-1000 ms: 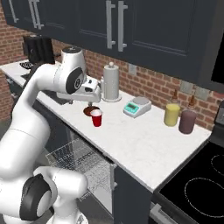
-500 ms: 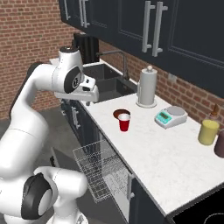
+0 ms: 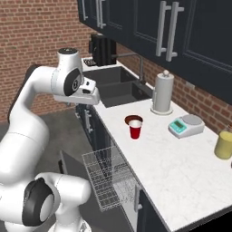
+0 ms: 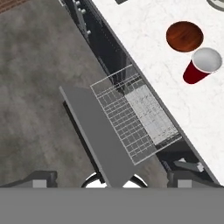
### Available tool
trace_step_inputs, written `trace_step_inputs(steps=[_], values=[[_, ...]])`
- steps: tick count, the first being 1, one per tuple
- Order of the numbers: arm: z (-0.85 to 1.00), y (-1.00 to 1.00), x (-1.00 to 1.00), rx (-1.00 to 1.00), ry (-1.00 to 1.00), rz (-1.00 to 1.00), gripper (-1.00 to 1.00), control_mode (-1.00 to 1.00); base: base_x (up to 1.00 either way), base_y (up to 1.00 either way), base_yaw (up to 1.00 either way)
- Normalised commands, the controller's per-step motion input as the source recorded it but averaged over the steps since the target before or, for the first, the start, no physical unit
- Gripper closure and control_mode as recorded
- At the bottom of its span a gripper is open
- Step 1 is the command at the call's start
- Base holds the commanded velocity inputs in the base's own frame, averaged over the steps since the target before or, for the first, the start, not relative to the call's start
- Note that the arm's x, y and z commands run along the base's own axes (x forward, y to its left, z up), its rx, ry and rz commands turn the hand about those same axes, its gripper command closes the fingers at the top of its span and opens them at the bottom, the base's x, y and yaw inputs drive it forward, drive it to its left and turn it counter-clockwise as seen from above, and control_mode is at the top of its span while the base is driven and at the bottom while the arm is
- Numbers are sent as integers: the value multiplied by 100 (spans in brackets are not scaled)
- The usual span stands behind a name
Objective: Pick up the cup and bowl from the counter, place them in the dishwasher, and close the dishwasher door.
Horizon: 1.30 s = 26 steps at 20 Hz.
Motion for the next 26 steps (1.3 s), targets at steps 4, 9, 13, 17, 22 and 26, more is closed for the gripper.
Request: trace_step_inputs(steps=[4,9,13,17,22,26], values=[[0,0,0,0,0,0,-100,100,0,-39,14],[0,0,0,0,0,0,-100,100,0,-42,15],[0,0,0,0,0,0,-100,100,0,-45,14],[0,0,0,0,0,0,-100,100,0,-31,9],[0,-15,0,0,0,2,-100,-100,0,-16,3],[-4,-45,12,0,0,4,-100,-100,0,0,0]])
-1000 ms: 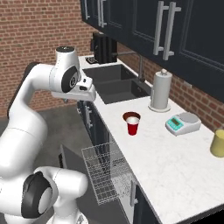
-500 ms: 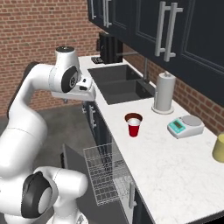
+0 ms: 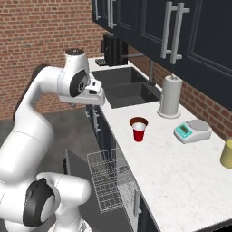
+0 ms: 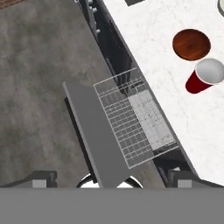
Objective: Pick up the cup and bowl from the counter, place them in the dishwasher, and close the dishwasher door.
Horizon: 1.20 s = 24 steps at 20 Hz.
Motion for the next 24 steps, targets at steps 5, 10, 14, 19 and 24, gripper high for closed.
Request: trace_step_inputs(steps=[5,10,14,19,24], values=[[-21,-63,45,0,0,4,-100,-100,0,0,0],[-35,-63,87,0,2,2,-100,-100,0,0,0],[-43,-38,100,-4,4,0,-100,-100,0,0,0],[-50,-42,95,-5,1,0,-100,-100,0,0,0],[-53,-38,77,-6,2,0,-100,-100,0,0,0]])
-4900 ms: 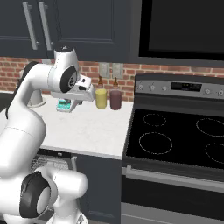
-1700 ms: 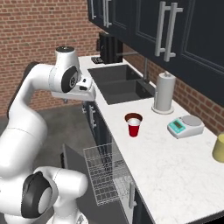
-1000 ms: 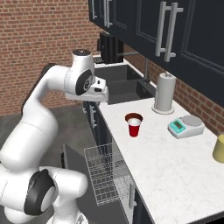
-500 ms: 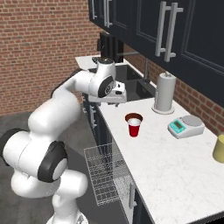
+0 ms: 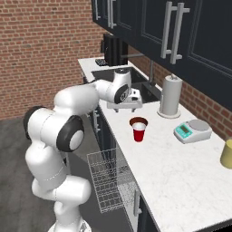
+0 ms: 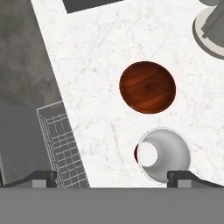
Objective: Pick up the cup and bowl from the counter, place them in the dishwasher, and close the dishwasher door.
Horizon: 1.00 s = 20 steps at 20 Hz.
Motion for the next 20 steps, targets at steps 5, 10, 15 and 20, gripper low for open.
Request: trace_step_inputs(steps=[5,10,15,20], values=[[-49,-29,43,-5,5,0,-100,-100,0,0,0],[-44,-27,13,-1,4,0,-100,-100,0,0,0],[-29,-35,0,0,3,0,-100,-100,0,0,0],[-33,-20,2,0,6,0,-100,-100,0,0,0]])
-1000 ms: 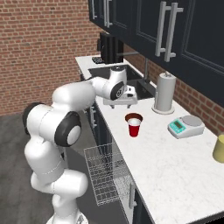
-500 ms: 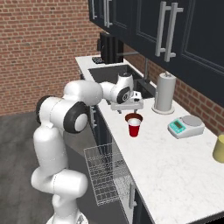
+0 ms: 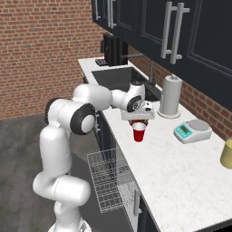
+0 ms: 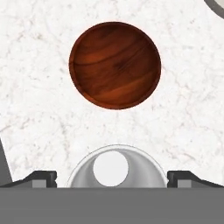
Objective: Pick up the cup and bowl from the counter, place them in the dishwasher, and close the dishwasher door.
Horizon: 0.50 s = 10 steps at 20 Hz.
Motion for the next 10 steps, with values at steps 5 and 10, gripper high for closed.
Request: trace_step_inputs(steps=[5,10], values=[[-28,0,19,0,7,2,-100,-100,0,0,0],[-9,0,10,0,4,4,-100,-100,0,0,0]])
